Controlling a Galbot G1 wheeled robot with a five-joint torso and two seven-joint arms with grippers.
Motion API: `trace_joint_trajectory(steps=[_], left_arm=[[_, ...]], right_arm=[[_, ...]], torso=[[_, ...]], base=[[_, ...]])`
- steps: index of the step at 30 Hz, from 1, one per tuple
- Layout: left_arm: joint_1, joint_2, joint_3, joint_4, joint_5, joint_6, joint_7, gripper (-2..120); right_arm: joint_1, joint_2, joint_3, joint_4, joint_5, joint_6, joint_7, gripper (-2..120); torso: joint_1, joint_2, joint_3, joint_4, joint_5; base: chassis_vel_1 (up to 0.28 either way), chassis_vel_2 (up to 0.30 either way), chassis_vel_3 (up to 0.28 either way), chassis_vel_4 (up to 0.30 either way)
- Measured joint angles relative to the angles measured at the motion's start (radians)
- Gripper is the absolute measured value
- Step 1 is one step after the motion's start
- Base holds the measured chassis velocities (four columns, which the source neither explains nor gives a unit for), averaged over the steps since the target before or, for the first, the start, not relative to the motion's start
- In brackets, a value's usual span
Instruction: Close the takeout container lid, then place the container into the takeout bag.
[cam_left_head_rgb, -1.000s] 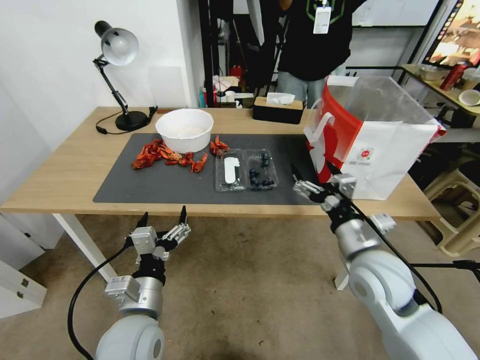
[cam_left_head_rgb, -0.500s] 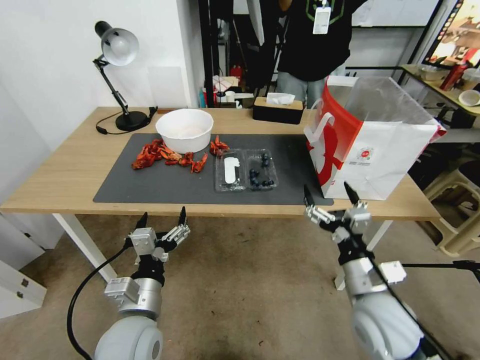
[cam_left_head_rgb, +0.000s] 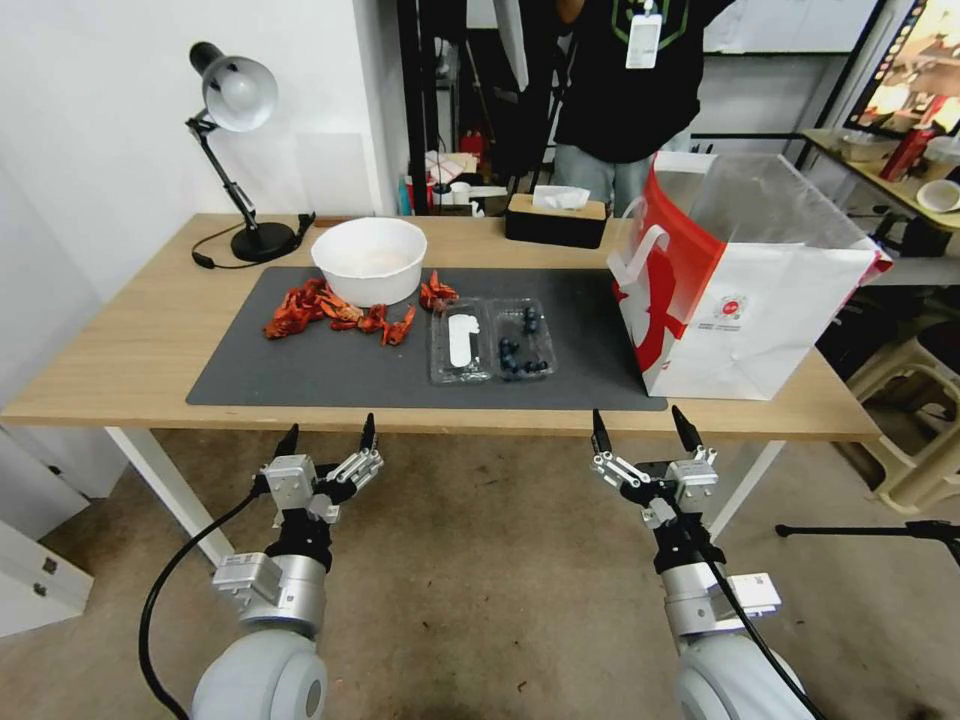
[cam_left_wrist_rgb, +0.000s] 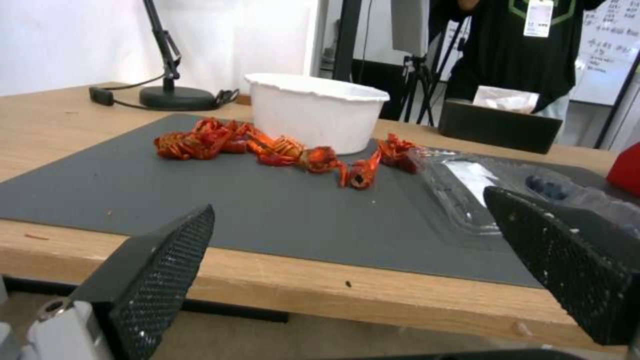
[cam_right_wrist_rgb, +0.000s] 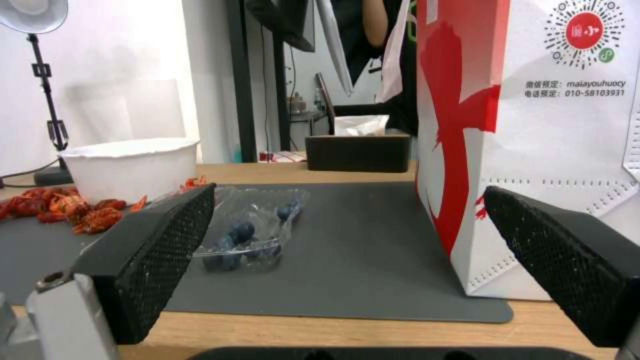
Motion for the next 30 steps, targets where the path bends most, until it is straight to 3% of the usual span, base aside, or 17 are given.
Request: trace_joint_trajectory(steps=[7, 11, 14, 16, 17, 18, 20, 21, 25, 26, 30], left_arm=[[-0.008, 0.018, 0.007, 0.013, -0.013, -0.018, 0.000, 100], [-0.020, 0.049, 0.033, 0.019, -0.090, -0.032, -0.007, 100], [-0.038, 0.095, 0.063, 0.008, -0.261, -0.031, -0.020, 100], [-0.046, 0.109, 0.074, 0.005, -0.309, -0.027, -0.023, 100], [-0.064, 0.134, 0.094, -0.002, -0.395, -0.017, -0.029, 100], [-0.064, 0.134, 0.094, -0.002, -0.395, -0.017, -0.029, 100], [-0.098, 0.172, 0.122, -0.022, -0.575, 0.012, -0.048, 100], [-0.098, 0.172, 0.122, -0.022, -0.575, 0.012, -0.048, 100], [-0.178, 0.210, 0.152, -0.055, -0.933, 0.098, -0.130, 100], [-0.178, 0.210, 0.152, -0.055, -0.933, 0.098, -0.130, 100], [-0.277, 0.214, 0.174, -0.024, -1.165, 0.144, -0.243, 100]], right_arm=[[0.002, 0.000, 0.000, -0.002, 0.000, -0.005, 0.003, 100], [0.002, -0.005, 0.005, -0.005, 0.003, -0.007, 0.005, 100], [0.008, -0.011, 0.003, -0.013, 0.007, -0.008, 0.006, 100], [0.006, -0.012, 0.003, -0.013, 0.007, -0.008, 0.006, 100], [0.003, -0.012, 0.007, -0.013, 0.008, -0.009, 0.008, 100], [0.003, -0.012, 0.007, -0.013, 0.008, -0.009, 0.008, 100], [0.000, -0.012, 0.013, -0.014, 0.008, -0.009, 0.009, 100], [0.000, -0.012, 0.013, -0.014, 0.008, -0.009, 0.009, 100], [0.008, -0.012, 0.013, -0.022, 0.009, -0.016, 0.012, 100], [0.008, -0.012, 0.013, -0.022, 0.009, -0.016, 0.012, 100], [0.004, -0.006, 0.024, -0.025, 0.009, -0.019, 0.015, 100]], torso=[[0.000, 0.000, 0.000, 0.0000, 0.0000], [0.000, 0.000, 0.000, 0.0000, -0.0001], [0.000, 0.000, 0.000, 0.0003, 0.0003], [0.000, 0.000, 0.000, 0.0002, 0.0002], [0.000, 0.000, 0.000, -0.0002, -0.0001], [0.000, 0.000, 0.000, -0.0002, -0.0001], [0.000, 0.000, 0.000, -0.0002, 0.0001], [0.000, 0.000, 0.000, -0.0002, 0.0001], [0.000, 0.000, 0.000, 0.0002, 0.0001], [0.000, 0.000, 0.000, 0.0002, 0.0001], [0.000, 0.000, 0.000, 0.0000, 0.0000]], base=[[0.000, 0.000, 0.000, 0.000], [0.000, 0.000, 0.000, 0.000], [0.000, 0.000, 0.000, 0.000], [0.000, 0.000, 0.000, 0.000], [0.000, 0.000, 0.000, 0.000], [0.000, 0.000, 0.000, 0.000], [0.000, 0.000, 0.000, 0.000], [0.000, 0.000, 0.000, 0.000], [0.000, 0.000, 0.000, 0.000], [0.000, 0.000, 0.000, 0.000], [0.000, 0.000, 0.000, 0.000]])
